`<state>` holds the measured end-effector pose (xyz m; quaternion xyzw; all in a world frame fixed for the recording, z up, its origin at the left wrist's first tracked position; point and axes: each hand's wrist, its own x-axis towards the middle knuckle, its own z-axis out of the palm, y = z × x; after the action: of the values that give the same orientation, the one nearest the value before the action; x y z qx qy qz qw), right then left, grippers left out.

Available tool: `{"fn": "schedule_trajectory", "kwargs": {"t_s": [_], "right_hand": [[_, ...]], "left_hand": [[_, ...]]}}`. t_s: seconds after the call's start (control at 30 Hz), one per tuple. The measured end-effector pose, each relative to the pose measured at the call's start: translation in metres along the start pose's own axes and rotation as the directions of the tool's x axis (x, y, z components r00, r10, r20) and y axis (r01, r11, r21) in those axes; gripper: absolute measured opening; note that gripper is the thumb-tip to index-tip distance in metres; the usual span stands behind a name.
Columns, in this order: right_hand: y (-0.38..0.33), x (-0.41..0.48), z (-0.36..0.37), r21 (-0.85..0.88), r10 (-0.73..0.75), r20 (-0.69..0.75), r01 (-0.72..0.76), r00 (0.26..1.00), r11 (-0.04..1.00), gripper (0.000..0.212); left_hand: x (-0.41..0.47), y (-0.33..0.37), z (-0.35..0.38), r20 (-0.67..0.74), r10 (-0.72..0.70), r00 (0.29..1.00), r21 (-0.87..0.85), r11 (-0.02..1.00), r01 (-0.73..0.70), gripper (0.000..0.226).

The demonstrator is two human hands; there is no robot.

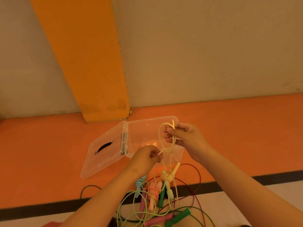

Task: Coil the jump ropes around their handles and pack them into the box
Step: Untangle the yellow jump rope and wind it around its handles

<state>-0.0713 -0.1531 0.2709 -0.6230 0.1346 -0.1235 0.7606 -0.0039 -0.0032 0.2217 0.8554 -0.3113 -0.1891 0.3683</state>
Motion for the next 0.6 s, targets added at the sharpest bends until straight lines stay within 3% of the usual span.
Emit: {"fn": "schedule_trajectory", "kwargs": {"t_s": [0.3,0.47,0.6], "right_hand": [[0.008,0.002,-0.006,-0.196,-0.040,0.022,0.044,0.999,0.980,0.009],[0.014,0.001,-0.007,-0.270,0.055,0.094,-0.028,0.994,0.962,0.015],[0.027,-0.004,0.003,-0.316,0.106,0.159,-0.051,0.981,0.947,0.019]], "left_hand": [[-0.003,0.027,-0.030,-0.248,0.232,0.940,-0.194,0.939,-0.283,0.014],[0.001,0.028,-0.054,-0.444,0.158,0.882,-0.338,0.882,-0.329,0.019],[0.004,0.023,-0.066,-0.495,0.133,0.859,-0.403,0.840,-0.363,0.021]]}}
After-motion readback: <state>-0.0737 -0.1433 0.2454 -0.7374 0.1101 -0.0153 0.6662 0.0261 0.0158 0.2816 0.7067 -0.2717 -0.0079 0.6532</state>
